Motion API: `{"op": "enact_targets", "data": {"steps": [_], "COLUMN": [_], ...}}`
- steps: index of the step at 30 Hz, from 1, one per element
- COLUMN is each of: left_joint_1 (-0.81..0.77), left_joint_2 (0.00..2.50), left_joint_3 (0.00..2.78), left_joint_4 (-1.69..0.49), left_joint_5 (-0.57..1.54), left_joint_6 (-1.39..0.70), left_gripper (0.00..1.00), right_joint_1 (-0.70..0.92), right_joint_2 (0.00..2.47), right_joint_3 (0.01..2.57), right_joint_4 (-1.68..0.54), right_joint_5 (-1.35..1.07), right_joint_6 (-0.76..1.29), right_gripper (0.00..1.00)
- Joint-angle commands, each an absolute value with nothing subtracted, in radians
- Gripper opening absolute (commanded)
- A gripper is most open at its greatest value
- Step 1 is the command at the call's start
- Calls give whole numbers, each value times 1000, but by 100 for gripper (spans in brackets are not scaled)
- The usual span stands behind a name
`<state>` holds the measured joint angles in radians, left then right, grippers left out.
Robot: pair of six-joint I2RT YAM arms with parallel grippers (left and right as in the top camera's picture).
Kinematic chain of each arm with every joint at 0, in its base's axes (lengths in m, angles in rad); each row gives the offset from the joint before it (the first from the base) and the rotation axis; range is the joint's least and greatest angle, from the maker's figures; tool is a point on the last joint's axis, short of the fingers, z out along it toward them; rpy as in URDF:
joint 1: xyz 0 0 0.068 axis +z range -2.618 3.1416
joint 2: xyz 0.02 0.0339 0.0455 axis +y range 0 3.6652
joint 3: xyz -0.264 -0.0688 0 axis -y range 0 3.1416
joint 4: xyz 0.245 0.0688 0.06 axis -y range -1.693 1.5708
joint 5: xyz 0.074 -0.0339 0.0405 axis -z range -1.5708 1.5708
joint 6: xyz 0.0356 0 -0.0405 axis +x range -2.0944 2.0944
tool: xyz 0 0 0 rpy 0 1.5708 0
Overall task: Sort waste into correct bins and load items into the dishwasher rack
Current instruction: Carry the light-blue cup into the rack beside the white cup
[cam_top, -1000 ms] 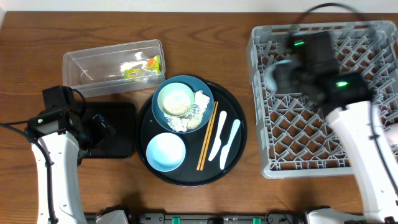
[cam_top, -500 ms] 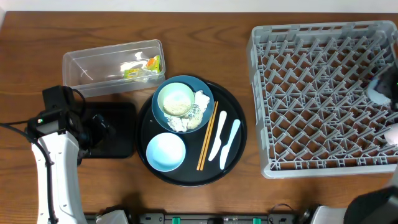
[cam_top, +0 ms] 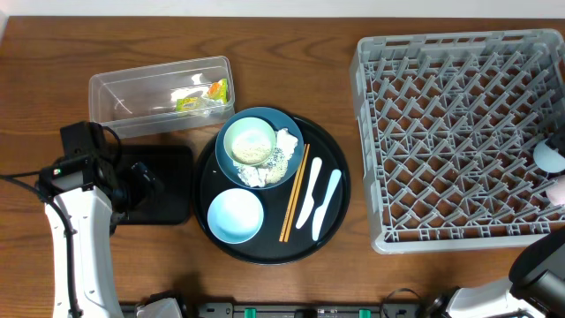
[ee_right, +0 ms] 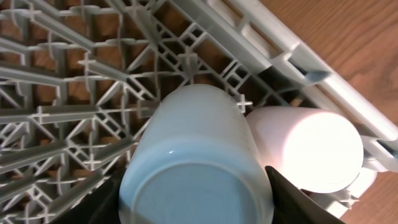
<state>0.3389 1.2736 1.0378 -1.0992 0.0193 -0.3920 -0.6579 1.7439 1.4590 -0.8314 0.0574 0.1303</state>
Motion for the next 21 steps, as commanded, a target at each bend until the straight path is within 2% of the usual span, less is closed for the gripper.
{"op": "enact_targets", "data": {"steps": [1,6,12,21], "left_joint_1": [344,344,344,344], "left_joint_2": [1274,1274,1274,1274], "left_joint_3": [1032,1032,1032,1032], "left_joint_4": [-1103,-1103,-1103,-1103], "left_joint_5": [9,12,12,12], "left_joint_6": [-383,-383,-383,-383], "left_gripper": [98,98,98,98], "right_joint_1": [-667,-667,-667,-666], "right_joint_2": [1783,1787,1787,1787], "right_joint_3": [1472,1472,1472,1472], "right_joint_4": [-834,-842,-847,-881], "right_joint_5": [64,64,30,-3], "right_joint_6": [141,141,141,142], "right_gripper": [35,48,43,43]}}
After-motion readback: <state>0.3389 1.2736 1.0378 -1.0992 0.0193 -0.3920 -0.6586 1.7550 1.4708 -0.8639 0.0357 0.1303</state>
